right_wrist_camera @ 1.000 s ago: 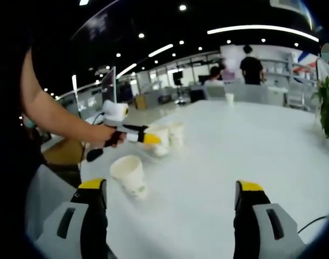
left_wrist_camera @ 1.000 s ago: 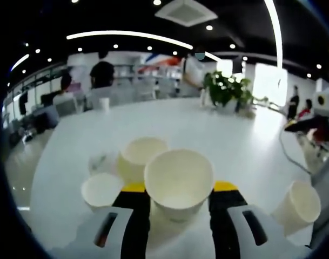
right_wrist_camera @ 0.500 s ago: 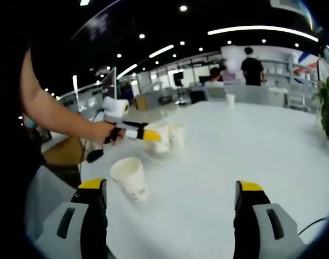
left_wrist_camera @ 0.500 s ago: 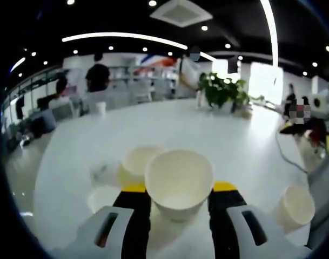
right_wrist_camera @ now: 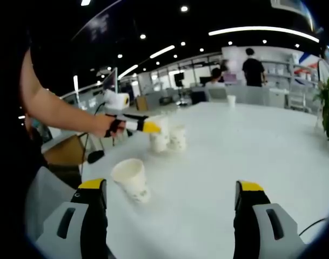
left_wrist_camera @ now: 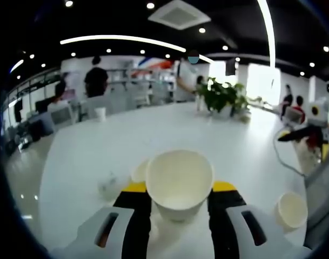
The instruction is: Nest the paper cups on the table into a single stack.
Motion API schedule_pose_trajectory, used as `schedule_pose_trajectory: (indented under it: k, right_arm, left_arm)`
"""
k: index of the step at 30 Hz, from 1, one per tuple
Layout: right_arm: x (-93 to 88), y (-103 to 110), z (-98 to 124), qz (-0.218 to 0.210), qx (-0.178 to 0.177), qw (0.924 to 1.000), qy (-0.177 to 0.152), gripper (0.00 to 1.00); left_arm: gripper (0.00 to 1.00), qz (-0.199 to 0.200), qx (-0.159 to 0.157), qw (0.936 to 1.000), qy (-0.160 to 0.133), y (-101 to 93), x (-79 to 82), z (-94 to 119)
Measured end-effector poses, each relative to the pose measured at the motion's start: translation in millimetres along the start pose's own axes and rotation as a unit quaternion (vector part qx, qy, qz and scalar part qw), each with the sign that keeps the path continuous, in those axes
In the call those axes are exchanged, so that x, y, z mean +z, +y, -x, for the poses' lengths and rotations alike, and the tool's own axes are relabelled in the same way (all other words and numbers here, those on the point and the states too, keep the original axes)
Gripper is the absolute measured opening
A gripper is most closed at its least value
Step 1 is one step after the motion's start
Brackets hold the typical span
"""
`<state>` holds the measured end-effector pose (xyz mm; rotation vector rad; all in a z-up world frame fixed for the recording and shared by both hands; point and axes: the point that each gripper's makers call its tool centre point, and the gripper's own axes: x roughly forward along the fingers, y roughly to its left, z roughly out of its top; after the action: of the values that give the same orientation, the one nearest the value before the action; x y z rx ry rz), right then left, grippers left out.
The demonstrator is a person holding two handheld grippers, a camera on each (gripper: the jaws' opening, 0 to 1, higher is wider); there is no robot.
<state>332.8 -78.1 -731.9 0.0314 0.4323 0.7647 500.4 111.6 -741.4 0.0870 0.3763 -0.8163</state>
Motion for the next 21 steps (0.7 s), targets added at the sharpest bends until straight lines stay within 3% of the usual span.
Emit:
schedule_pose_trajectory:
  k: [21]
  right_arm:
    - [1.9,3.9,1.6,0.006,0.002,1.0000,-0.001,0.97]
  left_arm:
    - [0.38,-0.010,-0.012,0.9999,-0.005,13.1,38.9,12.5]
